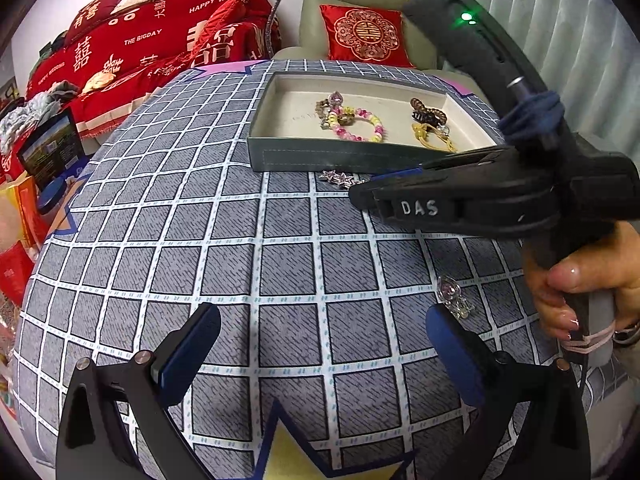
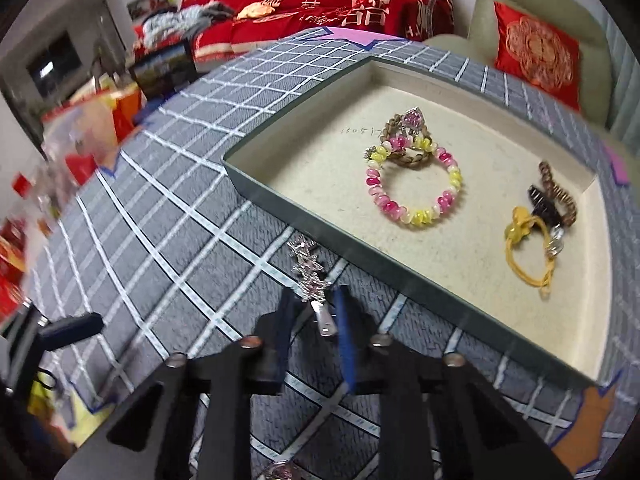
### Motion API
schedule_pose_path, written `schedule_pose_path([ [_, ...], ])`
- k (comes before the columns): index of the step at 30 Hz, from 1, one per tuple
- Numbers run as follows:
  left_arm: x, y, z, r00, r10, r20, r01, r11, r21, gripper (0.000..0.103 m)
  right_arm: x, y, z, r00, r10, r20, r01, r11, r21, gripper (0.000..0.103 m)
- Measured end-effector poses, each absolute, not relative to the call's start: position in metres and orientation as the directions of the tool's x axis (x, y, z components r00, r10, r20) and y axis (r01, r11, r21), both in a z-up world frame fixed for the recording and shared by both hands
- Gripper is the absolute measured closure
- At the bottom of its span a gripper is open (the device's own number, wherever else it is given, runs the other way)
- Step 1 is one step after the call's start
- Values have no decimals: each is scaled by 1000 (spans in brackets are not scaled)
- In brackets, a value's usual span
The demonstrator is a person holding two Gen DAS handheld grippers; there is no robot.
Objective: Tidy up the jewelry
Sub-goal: 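Grasp the silver star hair clip with the right tool while the left tool grasps the purple heart ring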
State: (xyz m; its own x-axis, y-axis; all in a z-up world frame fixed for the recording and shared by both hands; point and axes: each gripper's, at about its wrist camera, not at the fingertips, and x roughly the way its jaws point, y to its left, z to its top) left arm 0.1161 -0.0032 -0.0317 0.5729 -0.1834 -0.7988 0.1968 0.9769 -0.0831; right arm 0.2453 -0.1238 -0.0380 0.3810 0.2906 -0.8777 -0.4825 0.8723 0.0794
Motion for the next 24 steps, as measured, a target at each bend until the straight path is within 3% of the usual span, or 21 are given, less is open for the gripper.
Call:
schedule_pose_path([
  [9,117,-26,-31,549,-225,-805,260,961,-92,0,237,-157,-34,397,311,-863,-402,905,141,90],
  [10,117,-29,-30,546,-231,-805,267,959,-94,5,237,-162,-33,400,318,-860,-390,908,154,91],
  [15,122,-50,-35,513,-261,-818,311,944,-107,8,232,-188,-28,408,330,-851,-338,921,195,91],
  [16,122,-54,-36,510,-264,-819,320,942,-104,18,231,-190,-28,409,326,-852,-335,922,193,91],
  [17,123,-58,-37,503,-263,-823,328,939,-100,22,230,-193,-28,409,324,-853,-332,924,191,91],
  [23,122,-75,-39,503,-249,-828,355,933,-65,24,222,-207,-30,411,313,-856,-312,931,191,91],
  [24,121,-77,-39,506,-241,-828,358,932,-52,29,220,-211,-30,410,312,-857,-308,932,192,91],
])
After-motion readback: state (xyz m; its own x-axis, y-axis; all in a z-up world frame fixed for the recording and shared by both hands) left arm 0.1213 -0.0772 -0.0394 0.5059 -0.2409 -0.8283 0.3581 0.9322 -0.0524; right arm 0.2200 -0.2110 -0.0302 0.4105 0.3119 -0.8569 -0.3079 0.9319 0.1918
